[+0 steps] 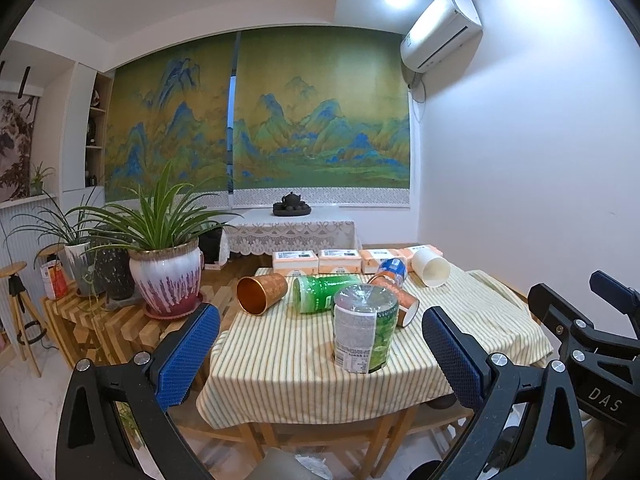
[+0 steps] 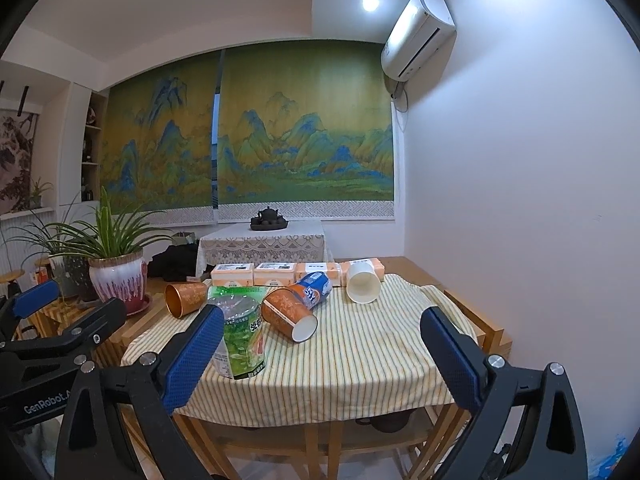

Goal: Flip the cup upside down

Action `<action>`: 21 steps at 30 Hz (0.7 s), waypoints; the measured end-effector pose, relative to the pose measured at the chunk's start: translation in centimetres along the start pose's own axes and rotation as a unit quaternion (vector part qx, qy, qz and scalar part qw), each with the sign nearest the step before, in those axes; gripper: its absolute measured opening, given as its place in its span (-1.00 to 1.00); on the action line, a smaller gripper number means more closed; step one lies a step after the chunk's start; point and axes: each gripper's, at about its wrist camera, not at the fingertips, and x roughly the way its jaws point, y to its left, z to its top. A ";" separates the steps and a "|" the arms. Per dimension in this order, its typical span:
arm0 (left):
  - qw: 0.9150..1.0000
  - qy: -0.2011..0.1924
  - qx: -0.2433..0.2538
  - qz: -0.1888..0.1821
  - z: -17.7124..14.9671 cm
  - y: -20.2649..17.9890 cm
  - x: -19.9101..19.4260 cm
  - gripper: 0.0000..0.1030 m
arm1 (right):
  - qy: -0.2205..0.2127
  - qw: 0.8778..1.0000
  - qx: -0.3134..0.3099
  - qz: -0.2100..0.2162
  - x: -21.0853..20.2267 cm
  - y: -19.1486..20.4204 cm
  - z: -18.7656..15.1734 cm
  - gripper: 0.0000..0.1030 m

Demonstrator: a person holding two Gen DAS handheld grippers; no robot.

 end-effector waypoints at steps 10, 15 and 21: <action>1.000 0.003 0.000 -0.002 0.0 0.1 0.2 0.99 | 0.002 1.000 0.002 0.002 -0.1 -0.1 -0.2 0.88; 1.000 0.003 0.002 -0.003 0.0 -0.1 0.2 0.99 | 0.000 1.000 0.002 0.002 -0.2 -0.2 -0.2 0.88; 1.000 0.003 0.003 -0.003 0.1 -0.1 0.2 0.99 | -0.001 1.000 0.002 0.000 -0.1 -0.3 -0.1 0.88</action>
